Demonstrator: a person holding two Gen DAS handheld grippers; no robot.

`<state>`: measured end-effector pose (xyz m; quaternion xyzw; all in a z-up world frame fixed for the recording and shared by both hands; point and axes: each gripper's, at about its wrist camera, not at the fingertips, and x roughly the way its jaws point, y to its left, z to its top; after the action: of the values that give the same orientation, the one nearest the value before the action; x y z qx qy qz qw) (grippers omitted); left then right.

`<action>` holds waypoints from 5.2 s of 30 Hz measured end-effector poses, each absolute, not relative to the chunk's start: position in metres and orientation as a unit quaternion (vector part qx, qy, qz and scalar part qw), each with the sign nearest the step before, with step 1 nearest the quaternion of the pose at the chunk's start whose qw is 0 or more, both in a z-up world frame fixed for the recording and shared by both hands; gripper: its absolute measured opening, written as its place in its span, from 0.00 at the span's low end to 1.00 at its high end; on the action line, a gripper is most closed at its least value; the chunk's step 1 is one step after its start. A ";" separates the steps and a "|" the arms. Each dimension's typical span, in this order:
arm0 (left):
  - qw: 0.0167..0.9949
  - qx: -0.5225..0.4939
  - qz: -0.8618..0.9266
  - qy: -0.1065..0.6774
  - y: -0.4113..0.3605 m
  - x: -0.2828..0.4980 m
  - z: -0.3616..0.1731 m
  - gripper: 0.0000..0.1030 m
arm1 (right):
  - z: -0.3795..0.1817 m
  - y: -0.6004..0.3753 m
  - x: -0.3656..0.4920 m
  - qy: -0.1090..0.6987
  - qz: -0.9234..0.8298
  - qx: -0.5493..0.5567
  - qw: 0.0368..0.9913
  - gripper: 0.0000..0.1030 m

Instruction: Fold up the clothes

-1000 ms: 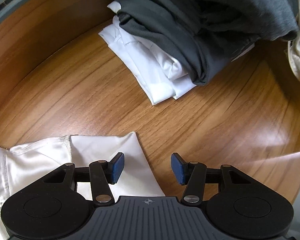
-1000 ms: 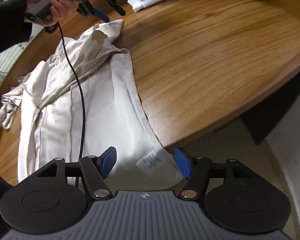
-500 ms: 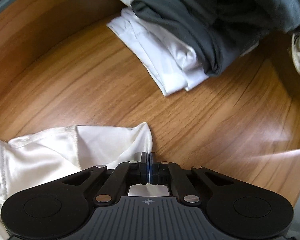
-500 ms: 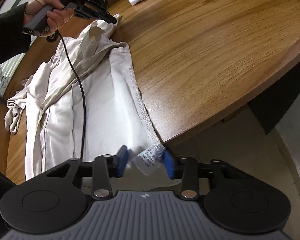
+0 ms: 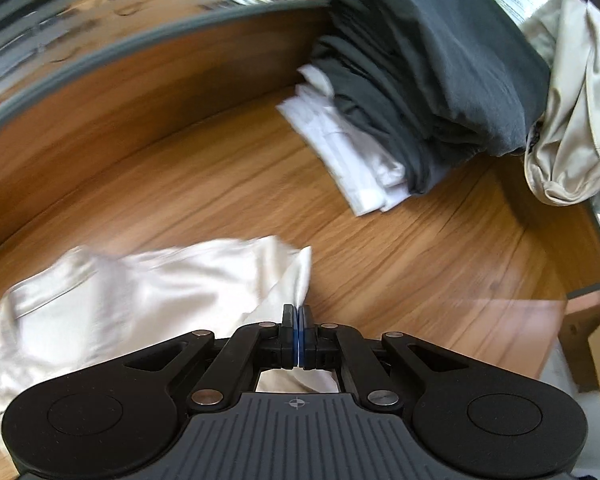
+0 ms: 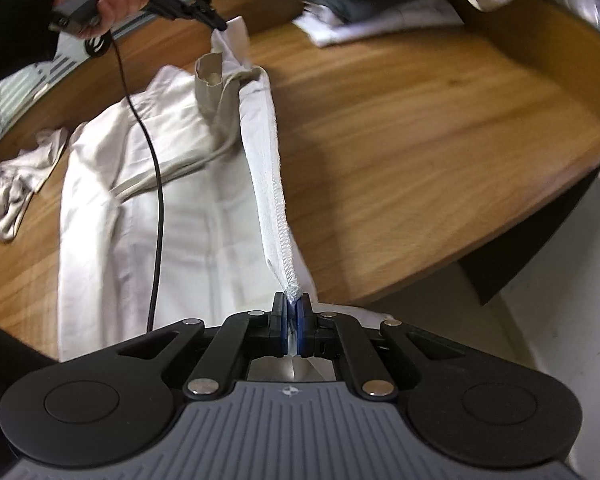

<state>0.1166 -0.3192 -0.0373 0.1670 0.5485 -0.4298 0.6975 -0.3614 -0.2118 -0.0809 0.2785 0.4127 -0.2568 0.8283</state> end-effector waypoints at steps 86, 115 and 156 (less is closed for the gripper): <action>0.687 -0.124 -0.280 0.659 -0.039 0.262 -0.132 0.43 | -0.090 -0.059 -0.200 0.491 -0.226 0.205 0.816 0.36; 0.754 -0.048 -0.271 0.597 -0.110 0.268 -0.110 0.13 | -0.127 -0.051 -0.179 0.516 -0.197 0.181 0.814 0.19; 0.810 0.042 -0.269 0.519 0.030 -0.149 -0.046 0.53 | -0.127 -0.163 -0.363 0.522 0.021 0.043 0.852 0.36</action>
<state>-0.1486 0.0301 -0.0458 0.0422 0.5192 -0.2689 0.8101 -0.3625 -0.1633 -0.1268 0.0427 0.5219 0.0212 0.8517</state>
